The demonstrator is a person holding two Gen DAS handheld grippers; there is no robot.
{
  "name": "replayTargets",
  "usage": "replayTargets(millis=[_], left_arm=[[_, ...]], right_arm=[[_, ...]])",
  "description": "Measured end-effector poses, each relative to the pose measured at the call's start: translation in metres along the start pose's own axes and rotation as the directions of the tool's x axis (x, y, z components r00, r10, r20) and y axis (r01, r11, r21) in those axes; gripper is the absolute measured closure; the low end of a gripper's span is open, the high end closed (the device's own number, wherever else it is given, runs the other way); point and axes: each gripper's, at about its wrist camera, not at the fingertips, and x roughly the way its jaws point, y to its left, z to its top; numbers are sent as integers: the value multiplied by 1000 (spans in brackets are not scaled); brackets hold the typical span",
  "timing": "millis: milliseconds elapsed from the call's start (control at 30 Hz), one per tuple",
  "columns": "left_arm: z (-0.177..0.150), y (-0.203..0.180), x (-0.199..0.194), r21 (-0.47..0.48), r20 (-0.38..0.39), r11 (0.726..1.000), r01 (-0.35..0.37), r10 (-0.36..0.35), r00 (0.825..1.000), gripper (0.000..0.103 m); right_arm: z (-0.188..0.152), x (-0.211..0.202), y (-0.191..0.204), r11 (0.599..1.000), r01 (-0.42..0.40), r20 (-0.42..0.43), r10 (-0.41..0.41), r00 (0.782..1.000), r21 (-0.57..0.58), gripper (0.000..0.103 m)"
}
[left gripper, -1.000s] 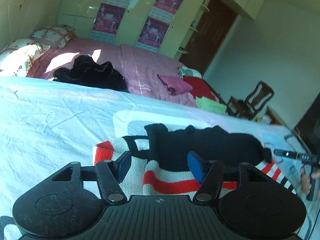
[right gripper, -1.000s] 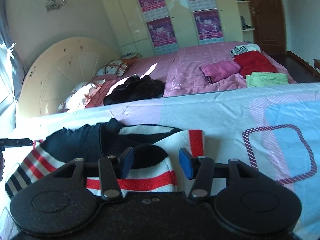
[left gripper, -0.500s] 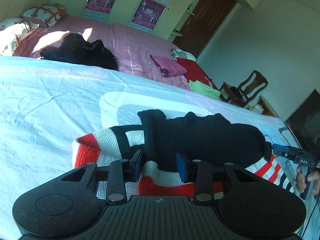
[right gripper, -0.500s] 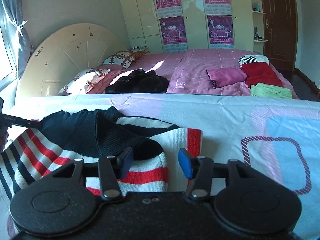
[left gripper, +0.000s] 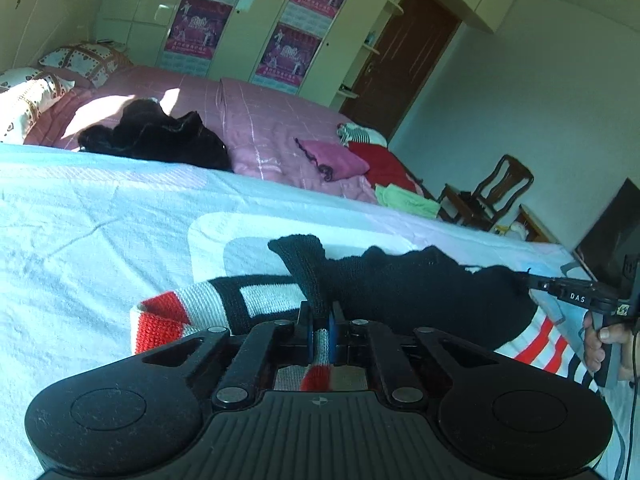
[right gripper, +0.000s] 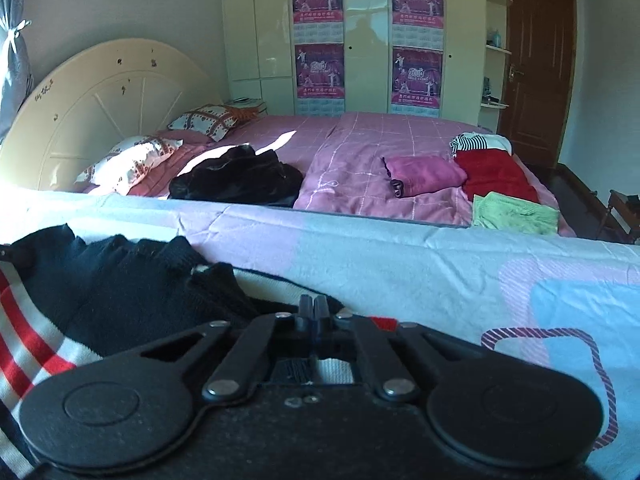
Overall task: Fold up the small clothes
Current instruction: 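Carry the black hem over the body toward the collar with both tools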
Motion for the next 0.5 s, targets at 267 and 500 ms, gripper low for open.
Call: replayTargets(millis=[267, 500], left_arm=[[-7, 8, 16, -22, -71, 1000, -21, 19, 997, 97], [-8, 6, 19, -6, -72, 999, -35, 34, 997, 97]], right_arm=[[2, -15, -9, 996, -65, 62, 61, 996, 62, 55], [2, 7, 16, 989, -51, -51, 44, 998, -141, 80]])
